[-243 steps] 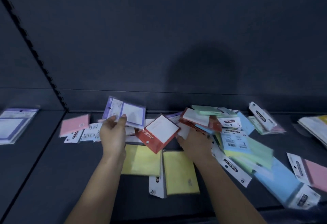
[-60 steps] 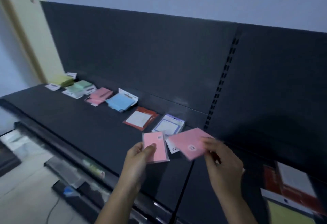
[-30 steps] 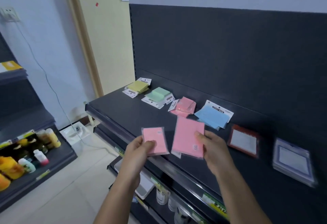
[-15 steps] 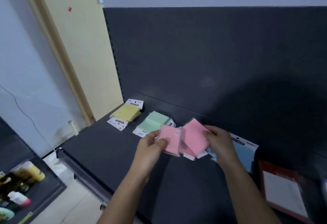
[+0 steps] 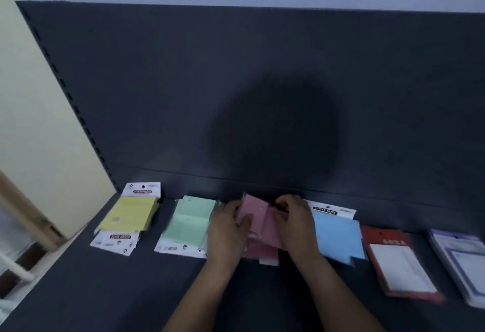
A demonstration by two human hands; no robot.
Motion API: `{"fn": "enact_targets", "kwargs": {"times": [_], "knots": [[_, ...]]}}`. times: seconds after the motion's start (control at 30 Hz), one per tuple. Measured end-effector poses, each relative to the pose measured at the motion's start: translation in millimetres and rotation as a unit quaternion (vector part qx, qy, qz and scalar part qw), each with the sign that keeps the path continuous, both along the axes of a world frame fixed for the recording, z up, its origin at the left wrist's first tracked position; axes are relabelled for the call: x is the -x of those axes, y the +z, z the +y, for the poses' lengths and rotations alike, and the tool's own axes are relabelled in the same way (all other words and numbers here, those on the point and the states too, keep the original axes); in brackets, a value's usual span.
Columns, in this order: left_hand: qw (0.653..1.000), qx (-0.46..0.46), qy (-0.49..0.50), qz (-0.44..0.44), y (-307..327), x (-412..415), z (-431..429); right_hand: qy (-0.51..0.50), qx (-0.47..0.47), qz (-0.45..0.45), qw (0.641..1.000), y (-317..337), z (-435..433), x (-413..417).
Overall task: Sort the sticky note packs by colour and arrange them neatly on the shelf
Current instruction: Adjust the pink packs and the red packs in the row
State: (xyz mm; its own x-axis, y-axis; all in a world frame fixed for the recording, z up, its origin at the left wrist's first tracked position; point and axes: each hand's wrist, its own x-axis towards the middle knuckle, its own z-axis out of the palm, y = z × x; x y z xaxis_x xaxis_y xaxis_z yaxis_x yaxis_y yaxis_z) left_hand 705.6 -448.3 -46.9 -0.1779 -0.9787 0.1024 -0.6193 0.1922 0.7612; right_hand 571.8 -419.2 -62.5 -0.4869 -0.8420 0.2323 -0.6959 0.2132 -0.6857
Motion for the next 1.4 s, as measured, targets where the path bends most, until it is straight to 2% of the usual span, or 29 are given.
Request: {"fn": "enact_targets", "kwargs": {"times": [0.1,0.17,0.27,0.4,0.53,0.67,0.77,0.9,1.07,1.23,1.4], "knots": [[0.988,0.051,-0.008,-0.146,-5,-2,-5,-0.024,0.002,0.019,1.000,1,1,-3],[0.986,0.035,-0.017,-0.163,-9,-3,-7,-0.030,-0.005,0.031,0.999,2,1,-8],[0.994,0.016,-0.025,-0.102,-12,-6,-9,-0.036,0.006,0.042,0.998,4,6,-15],[0.997,0.056,-0.026,0.047,-4,-10,-4,-0.043,0.030,0.061,0.997,14,25,-18],[0.988,0.112,-0.054,0.095,10,0,9,-0.061,0.025,0.047,0.997,26,53,-9],[0.977,0.101,-0.123,0.142,23,32,41,-0.099,0.027,0.054,0.993,34,102,11],[0.960,0.071,-0.227,0.149,23,69,80,-0.159,0.020,0.069,0.985,39,155,39],[0.935,0.050,-0.344,0.076,19,120,148,-0.246,-0.018,0.081,0.966,43,252,81],[0.895,0.026,-0.442,0.048,17,184,256,-0.361,-0.063,0.077,0.927,50,395,123],[0.853,0.015,-0.521,0.023,27,242,368,-0.465,-0.045,0.070,0.882,57,529,148],[0.826,-0.034,-0.560,0.059,39,285,449,-0.538,-0.014,0.064,0.840,55,627,159]]}}
